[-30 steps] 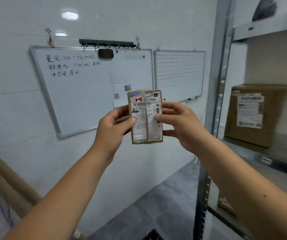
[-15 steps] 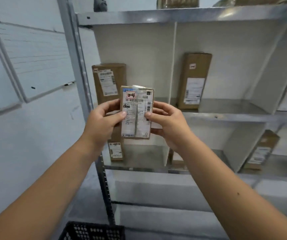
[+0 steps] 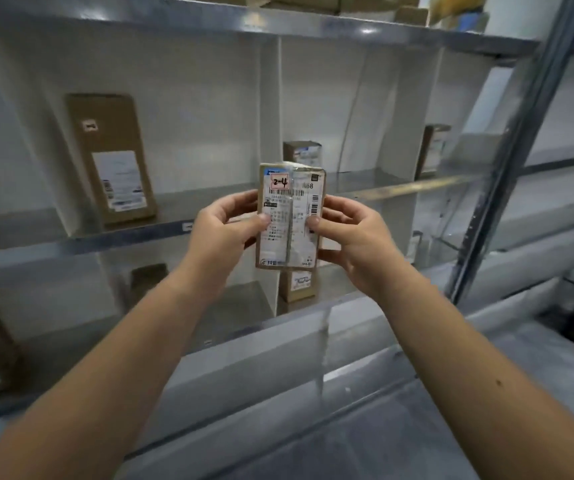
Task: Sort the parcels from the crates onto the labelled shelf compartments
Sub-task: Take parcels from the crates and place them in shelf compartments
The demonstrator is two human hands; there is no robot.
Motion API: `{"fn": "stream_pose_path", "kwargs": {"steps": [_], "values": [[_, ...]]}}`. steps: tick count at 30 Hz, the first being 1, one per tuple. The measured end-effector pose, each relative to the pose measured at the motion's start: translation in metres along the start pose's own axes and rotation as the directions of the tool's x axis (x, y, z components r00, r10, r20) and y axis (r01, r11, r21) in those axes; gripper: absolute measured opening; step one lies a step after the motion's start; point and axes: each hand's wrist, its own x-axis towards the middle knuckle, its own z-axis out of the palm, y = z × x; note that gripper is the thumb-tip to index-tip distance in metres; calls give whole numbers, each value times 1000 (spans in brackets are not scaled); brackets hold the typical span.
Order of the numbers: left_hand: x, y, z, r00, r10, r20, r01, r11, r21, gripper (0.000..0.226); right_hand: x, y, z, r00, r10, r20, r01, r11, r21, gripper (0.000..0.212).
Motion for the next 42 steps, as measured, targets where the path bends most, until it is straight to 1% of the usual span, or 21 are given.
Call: {"fn": "stream_pose_path", "kwargs": {"steps": [4,8,12,16,24,29,33,35,38,42], "values": [[33,-19,118,996,-15,84,19,998,-52,41,14,-16,-118,997,0,-83,-4,999,-49,41],[64,-32,220,990,-18,139,30,996,-87,42,24,-35,-218,989,-7,-148,-5,997,-81,37],[89,-41,303,984,-19,180,39,993,-109,41,32,-49,-297,980,-22,-198,0,994,-110,37],[110,-50,367,974,-13,225,41,992,-118,40,43,-52,-361,967,-28,-252,1,994,-106,38],[159,-91,458,963,-26,268,62,990,-127,38,83,-33,-451,939,-10,-345,-14,998,-67,34],[208,-128,509,957,-41,288,71,993,-95,41,126,-16,-507,929,13,-371,-38,998,-59,32],[244,-169,547,962,-54,268,82,992,-95,38,166,11,-553,919,30,-393,-61,996,-67,34],[255,-195,566,965,-72,251,98,990,-97,40,183,35,-575,907,58,-416,-85,995,-46,37],[267,-231,592,964,-122,237,137,989,-48,47,203,65,-605,890,113,-442,-120,993,12,39],[281,-270,625,968,-174,180,171,985,30,58,227,92,-643,882,201,-426,-202,978,45,40]]}}
